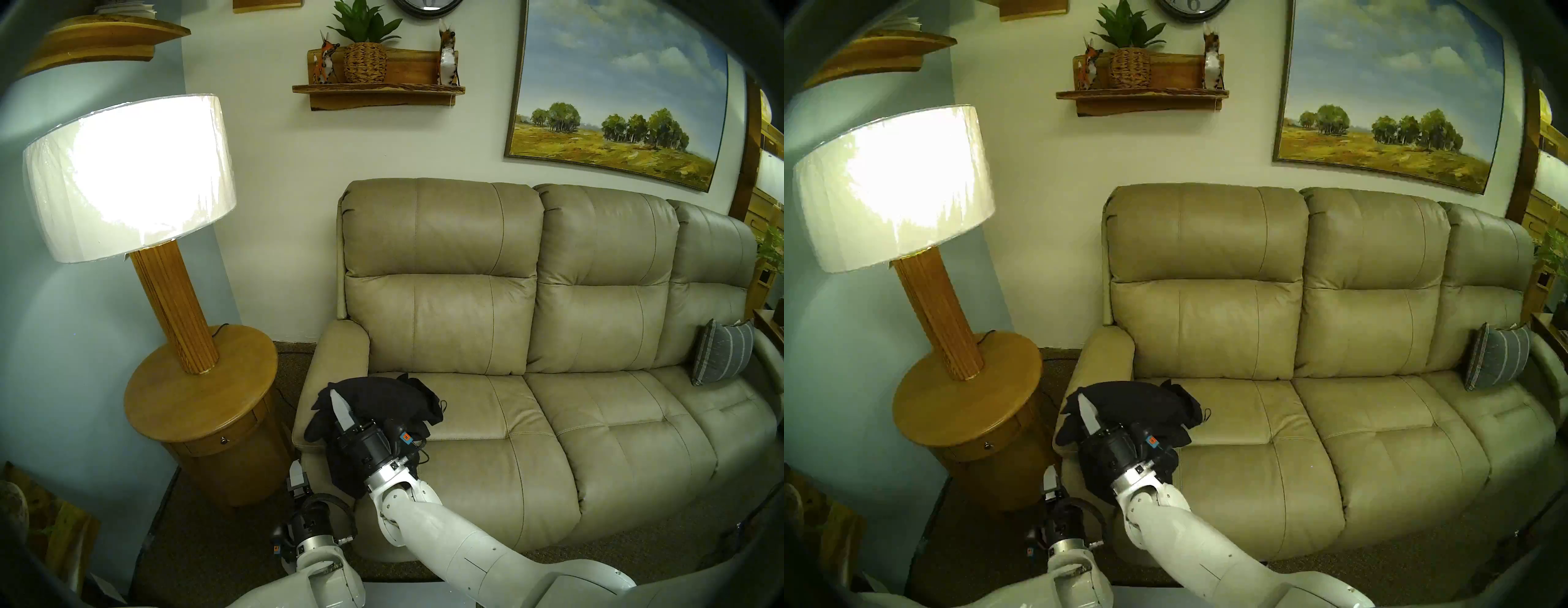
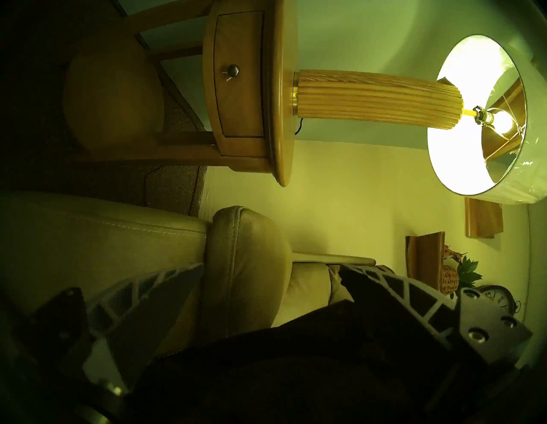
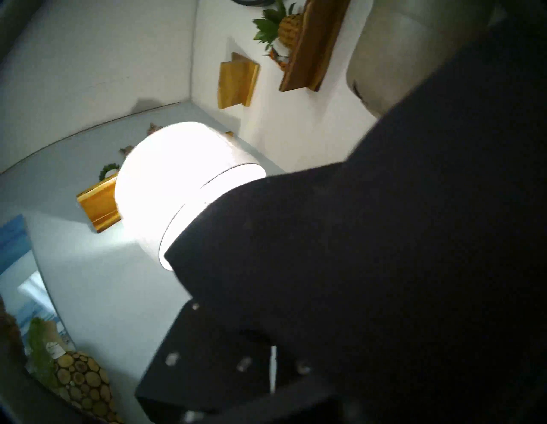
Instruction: Drape jacket on sofa arm
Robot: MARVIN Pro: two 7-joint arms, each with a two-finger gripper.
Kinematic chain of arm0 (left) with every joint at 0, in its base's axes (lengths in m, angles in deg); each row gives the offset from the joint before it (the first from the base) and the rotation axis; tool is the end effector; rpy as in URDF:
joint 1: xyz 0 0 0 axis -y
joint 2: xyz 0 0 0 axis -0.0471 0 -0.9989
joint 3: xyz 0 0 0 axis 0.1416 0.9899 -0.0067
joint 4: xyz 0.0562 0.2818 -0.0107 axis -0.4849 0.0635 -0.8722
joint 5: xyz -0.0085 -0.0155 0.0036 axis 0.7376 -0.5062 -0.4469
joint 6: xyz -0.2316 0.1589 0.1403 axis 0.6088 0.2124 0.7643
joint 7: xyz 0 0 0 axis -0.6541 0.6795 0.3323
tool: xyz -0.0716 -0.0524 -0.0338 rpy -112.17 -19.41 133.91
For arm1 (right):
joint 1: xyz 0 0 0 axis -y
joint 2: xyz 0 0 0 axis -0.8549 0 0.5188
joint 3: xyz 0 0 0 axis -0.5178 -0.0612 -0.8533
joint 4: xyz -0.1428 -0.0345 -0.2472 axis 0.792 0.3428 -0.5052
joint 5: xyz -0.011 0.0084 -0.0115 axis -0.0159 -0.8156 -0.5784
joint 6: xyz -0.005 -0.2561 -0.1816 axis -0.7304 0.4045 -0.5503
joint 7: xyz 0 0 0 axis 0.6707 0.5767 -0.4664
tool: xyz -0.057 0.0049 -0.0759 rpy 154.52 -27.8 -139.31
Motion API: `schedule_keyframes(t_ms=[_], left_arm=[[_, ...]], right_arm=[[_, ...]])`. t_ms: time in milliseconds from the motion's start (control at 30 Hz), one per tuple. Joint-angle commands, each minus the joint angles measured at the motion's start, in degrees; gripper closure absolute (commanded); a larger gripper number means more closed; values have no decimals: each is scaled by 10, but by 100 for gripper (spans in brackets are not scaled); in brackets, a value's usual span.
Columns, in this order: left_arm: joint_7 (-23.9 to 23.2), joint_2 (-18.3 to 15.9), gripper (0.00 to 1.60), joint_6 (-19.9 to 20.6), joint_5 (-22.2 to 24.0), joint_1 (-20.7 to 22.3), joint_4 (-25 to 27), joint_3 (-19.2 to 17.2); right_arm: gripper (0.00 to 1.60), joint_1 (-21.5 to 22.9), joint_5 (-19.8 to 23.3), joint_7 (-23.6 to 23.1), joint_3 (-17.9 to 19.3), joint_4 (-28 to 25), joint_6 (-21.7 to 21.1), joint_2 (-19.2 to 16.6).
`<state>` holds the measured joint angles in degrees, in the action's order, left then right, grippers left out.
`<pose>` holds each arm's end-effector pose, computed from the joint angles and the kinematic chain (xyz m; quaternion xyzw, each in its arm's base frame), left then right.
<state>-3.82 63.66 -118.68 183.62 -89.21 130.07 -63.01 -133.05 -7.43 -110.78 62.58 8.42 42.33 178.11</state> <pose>0.2424 -0.0470 -0.5142 0.4027 0.6401 0.5351 0.3765 0.3551 0.2510 -0.4033 -0.5429 0.0205 -0.5837 0.6034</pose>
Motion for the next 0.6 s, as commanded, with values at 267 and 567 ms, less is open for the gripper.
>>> schedule_keyframes(t_ms=[267, 567], left_arm=[[-8, 2, 0, 0, -1, -1, 5, -3], [-8, 2, 0, 0, -1, -2, 4, -4]], right_arm=[[160, 101, -95, 90, -97, 53, 25, 73], [160, 123, -109, 127, -125, 75, 29, 89]])
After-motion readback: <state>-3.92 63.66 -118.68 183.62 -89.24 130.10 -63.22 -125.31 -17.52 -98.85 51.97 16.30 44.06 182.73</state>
